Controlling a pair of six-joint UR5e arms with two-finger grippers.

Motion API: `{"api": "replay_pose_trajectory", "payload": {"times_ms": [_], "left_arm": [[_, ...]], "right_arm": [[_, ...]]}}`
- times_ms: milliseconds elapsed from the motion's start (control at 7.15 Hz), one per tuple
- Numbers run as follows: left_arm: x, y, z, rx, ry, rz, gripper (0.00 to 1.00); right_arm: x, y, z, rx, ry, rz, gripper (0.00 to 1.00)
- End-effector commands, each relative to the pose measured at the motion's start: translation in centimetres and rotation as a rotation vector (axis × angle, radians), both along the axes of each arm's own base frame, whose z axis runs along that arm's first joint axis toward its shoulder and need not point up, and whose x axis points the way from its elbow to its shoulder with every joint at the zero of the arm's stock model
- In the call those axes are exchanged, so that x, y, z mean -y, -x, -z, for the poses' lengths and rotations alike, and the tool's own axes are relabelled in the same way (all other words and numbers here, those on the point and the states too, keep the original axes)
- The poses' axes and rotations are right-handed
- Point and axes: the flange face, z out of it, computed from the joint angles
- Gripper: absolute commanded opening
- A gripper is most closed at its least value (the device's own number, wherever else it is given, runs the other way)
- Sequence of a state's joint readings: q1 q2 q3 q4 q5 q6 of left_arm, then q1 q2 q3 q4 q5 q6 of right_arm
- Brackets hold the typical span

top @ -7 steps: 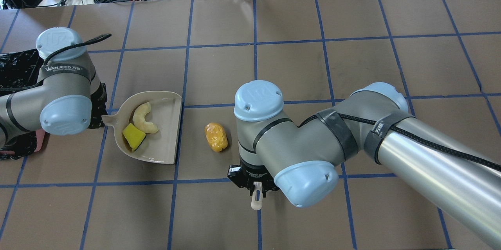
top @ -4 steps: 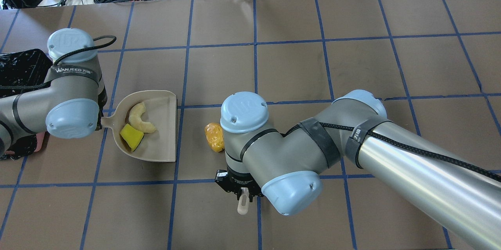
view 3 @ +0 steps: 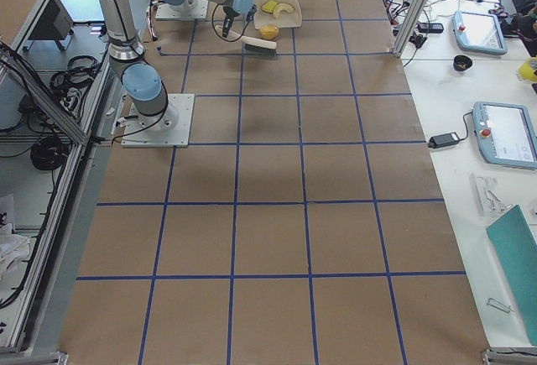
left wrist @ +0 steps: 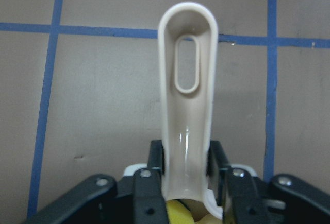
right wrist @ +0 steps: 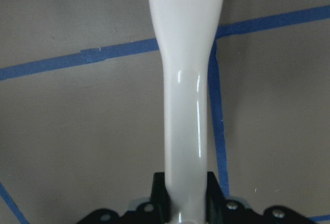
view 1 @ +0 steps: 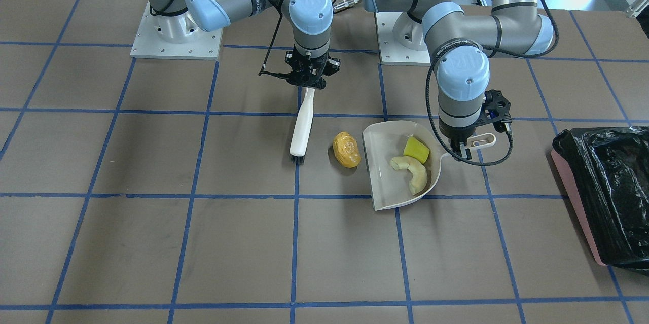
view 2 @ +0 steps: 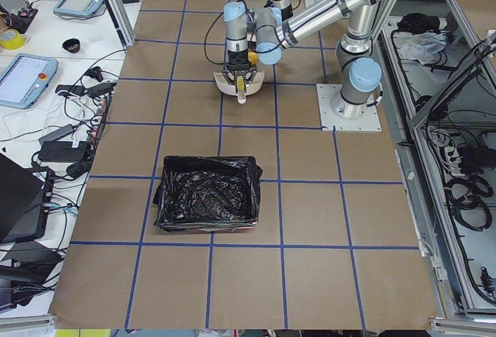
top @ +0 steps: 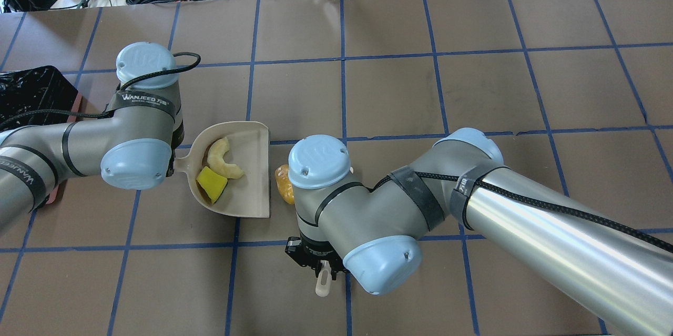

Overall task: Sweep and dump trash into bin
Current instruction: 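Sweep the yellow ball into the dustpan with the brush in the right gripper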

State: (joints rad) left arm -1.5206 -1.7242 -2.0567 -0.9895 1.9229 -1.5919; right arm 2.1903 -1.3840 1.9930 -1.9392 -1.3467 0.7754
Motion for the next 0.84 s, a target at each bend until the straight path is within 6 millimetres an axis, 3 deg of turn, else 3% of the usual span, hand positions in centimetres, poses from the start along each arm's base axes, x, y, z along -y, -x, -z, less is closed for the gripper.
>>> {"api": "replay_pose_trajectory", "payload": {"times_ms": [0, 280, 559, 699], "left_arm": [[-0.3, 2.1, 0.0, -0.005, -0.001, 0.036, 0.00], [-0.4, 3.4, 0.0, -0.025, 0.005, 0.042, 0.00], [-0.5, 4.0, 0.0, -0.049, 0.010, 0.035, 0.00], [-0.5, 4.2, 0.1, -0.055, 0.008, 0.038, 0.00]], "right_arm": [[-0.2, -0.9, 0.0, 0.049, -0.025, 0.065, 0.03], [-0.9, -3.5, 0.9, 0.099, 0.003, 0.062, 0.03], [1.9, -6.8, 3.1, 0.118, 0.039, 0.107, 0.03], [3.1, -9.1, 2.6, 0.131, 0.054, 0.114, 0.03]]}}
